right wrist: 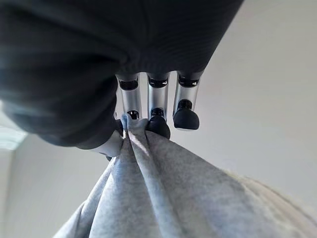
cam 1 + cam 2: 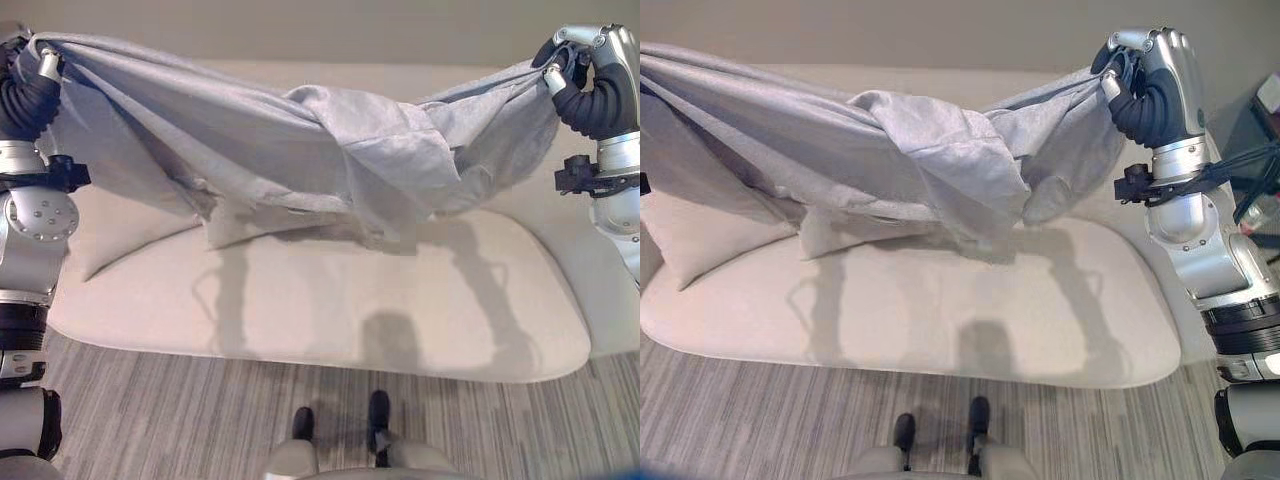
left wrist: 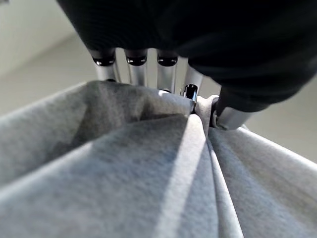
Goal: Hang the clothes on the sofa on the clothes rack.
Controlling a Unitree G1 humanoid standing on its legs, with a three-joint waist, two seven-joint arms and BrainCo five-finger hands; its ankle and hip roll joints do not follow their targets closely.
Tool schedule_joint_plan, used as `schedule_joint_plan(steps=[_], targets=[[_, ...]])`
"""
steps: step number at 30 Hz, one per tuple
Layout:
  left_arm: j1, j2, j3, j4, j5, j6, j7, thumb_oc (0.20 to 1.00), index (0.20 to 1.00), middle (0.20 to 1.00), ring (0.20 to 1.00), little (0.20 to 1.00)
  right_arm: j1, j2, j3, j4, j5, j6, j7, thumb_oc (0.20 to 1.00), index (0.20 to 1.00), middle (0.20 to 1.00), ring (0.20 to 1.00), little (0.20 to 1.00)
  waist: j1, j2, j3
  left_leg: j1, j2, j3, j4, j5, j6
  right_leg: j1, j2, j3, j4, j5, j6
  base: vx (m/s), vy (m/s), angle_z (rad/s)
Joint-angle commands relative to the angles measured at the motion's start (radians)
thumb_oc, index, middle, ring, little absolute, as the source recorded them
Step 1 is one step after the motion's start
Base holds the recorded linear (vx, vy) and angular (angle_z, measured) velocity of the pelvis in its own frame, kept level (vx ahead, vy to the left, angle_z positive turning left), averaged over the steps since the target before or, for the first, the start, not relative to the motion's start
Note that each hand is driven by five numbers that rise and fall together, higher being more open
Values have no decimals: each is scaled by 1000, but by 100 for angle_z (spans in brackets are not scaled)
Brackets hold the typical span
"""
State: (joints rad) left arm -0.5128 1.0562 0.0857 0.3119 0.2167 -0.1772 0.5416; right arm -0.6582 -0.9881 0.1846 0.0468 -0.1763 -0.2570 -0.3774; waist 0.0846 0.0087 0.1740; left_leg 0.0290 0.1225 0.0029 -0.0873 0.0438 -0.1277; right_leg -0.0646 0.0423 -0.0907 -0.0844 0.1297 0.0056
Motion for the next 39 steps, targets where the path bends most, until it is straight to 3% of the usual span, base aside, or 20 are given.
schedule_joint_plan(steps=[1, 3, 4, 8, 10, 12, 13, 14, 16, 18, 20, 22, 23, 24, 25, 29, 30, 32, 36, 39], targets=[[25, 24, 9, -20, -6, -9, 5, 200, 200, 200, 200, 200, 6, 13, 12, -24, 13, -15, -3, 200, 200, 200, 200, 200, 30, -2, -166, -20, 37, -3, 0, 63, -68, 64, -44, 11, 119, -208, 121, -49, -88, 10], [-29, 18, -22, -12, -12, -11, 3, 200, 200, 200, 200, 200, -20, 8, 25, -9, 10, -12, -4, 200, 200, 200, 200, 200, 33, -2, -162, -42, 32, -29, 0, 77, -77, 100, -47, -29, 112, -226, 119, -130, -42, 58], [-86, 25, -53, -16, -6, -4, 5, 200, 200, 200, 200, 200, -34, -2, 32, -3, 24, -9, -7, 200, 200, 200, 200, 200, 27, 0, -150, -64, 32, -8, 0, 85, -81, 107, -60, -78, 111, -225, 127, -157, 18, 93], [-145, 51, -92, -3, 5, -2, 16, 200, 200, 200, 200, 200, -65, 2, 55, 9, 30, -6, -18, 200, 200, 200, 200, 200, 19, -6, -142, -65, 50, 26, 10, 88, -76, 101, -90, -116, 112, -205, 143, -118, 125, 87], [-190, 71, -119, 6, 6, 2, 24, 200, 200, 200, 200, 200, -85, 11, 74, 9, 31, -2, -21, 200, 200, 200, 200, 200, 15, -13, -132, -64, 85, 44, 26, 85, -72, 91, -115, -126, 117, -194, 157, -122, 215, 50], [-261, 94, -169, 28, -6, 1, 37, 200, 200, 200, 200, 200, -112, 26, 106, 13, 29, 7, -34, 200, 200, 200, 200, 200, 10, -20, -126, -63, 168, 54, 44, 92, -74, 74, -164, -127, 115, -178, 188, -103, 318, 34], [-274, 96, -181, 35, -8, 0, 39, 200, 200, 200, 200, 200, -113, 28, 105, 16, 28, 7, -35, 200, 200, 200, 200, 200, 12, -21, -125, -63, 170, 54, 44, 92, -75, 74, -162, -127, 114, -177, 188, -43, 580, 25], [-362, 114, -243, 54, -13, 5, 59, 200, 200, 200, 200, 200, -140, 31, 125, 36, 22, 13, -53, 200, 200, 200, 200, 200, 18, -4, -124, -72, 195, 19, 49, 88, -97, 79, -202, -115, 92, -160, 217, -20, 568, 25], [-388, 118, -263, 56, -12, 6, 56, 200, 200, 200, 200, 200, -140, 24, 124, 36, 17, 15, -51, 200, 200, 200, 200, 200, 20, 1, -129, -65, 193, 24, 41, 77, -103, 81, -214, -114, 76, -147, 225, -19, 463, 9], [-433, 118, -294, 44, -4, 7, 50, 200, 200, 200, 200, 200, -140, 18, 115, 38, 2, 24, -59, 200, 200, 200, 200, 200, 23, 6, -134, -67, 169, 42, 21, 50, -104, 66, -267, -115, 47, -100, 248, -84, 465, -8], [-527, 120, -349, 37, 7, 17, 73, 200, 200, 200, 200, 200, -187, 47, 115, 51, -27, 47, -95, 200, 200, 200, 200, 200, 19, -15, -111, -93, 109, 77, 0, 22, -75, -28, -327, -98, 47, 12, 256, -252, 521, 13], [-553, 127, -359, 32, 11, 19, 79, 200, 200, 200, 200, 200, -208, 55, 120, 55, -27, 54, -103, 200, 200, 200, 200, 200, 22, -27, -110, -110, 89, 99, 0, 22, -63, -51, -332, -89, 45, 15, 256, -197, 374, 9], [-577, 131, -381, 21, 14, 14, 79, 200, 200, 200, 200, 200, -224, 45, 122, 38, -26, 59, -106, 200, 200, 200, 200, 200, 15, -45, -101, -124, 46, 107, 0, 13, -30, -54, -295, -18, 105, -33, 240, -174, 377, -12], [-582, 131, -384, 22, 13, 14, 80, 200, 200, 200, 200, 200, -224, 45, 120, 38, -25, 60, -106, 200, 200, 200, 200, 200, 17, -47, -99, -127, 44, 109, 0, 19, -29, -62, -296, -14, 112, -33, 239, -142, 351, -4], [-599, 121, -398, 27, 11, 14, 79, 200, 200, 200, 200, 200, -232, 39, 120, 38, -25, 57, -106, 200, 200, 200, 200, 200, 21, -52, -99, -129, 30, 107, 0, 21, -16, -65, -267, 22, 150, -62, 226, -91, 177, 9], [-655, 97, -433, 65, -19, 17, 71, 200, 200, 200, 200, 200, -202, 34, 92, 18, -17, 47, -103, 200, 200, 200, 200, 200, 34, -73, -111, -148, -37, 89, 0, 28, 24, -7, -85, 87, 233, -206, 170, -68, 205, 13], [-658, 88, -425, 74, -24, 20, 66, 200, 200, 200, 200, 200, -193, 32, 81, 11, -21, 44, -98, 200, 200, 200, 200, 200, 36, -83, -112, -151, -57, 84, 0, 31, 29, 10, -42, 101, 216, -224, 150, -26, 100, 24], [-643, 86, -403, 91, -26, 23, 57, 200, 200, 200, 200, 200, -178, 42, 65, 14, -17, 39, -101, 200, 200, 200, 200, 200, 43, -103, -107, -145, -96, 83, 0, 23, 38, 23, -3, 116, 160, -213, 131, -2, 62, 29], [-555, 66, -335, 76, -35, 7, 52, 200, 200, 200, 200, 200, -147, 41, 45, 15, -12, 32, -92, 200, 200, 200, 200, 200, 38, -100, -94, -124, -119, 82, 0, 3, 47, 38, 2, 123, 83, -181, 134, 27, 90, 21], [-529, 33, -318, 65, -35, 4, 51, 200, 200, 200, 200, 200, -121, 10, 27, 16, -2, 34, -91, 200, 200, 200, 200, 200, 17, -85, -73, -143, -106, 103, 27, 1, 46, 41, -15, 89, 63, -172, 142, -36, 179, 30]])
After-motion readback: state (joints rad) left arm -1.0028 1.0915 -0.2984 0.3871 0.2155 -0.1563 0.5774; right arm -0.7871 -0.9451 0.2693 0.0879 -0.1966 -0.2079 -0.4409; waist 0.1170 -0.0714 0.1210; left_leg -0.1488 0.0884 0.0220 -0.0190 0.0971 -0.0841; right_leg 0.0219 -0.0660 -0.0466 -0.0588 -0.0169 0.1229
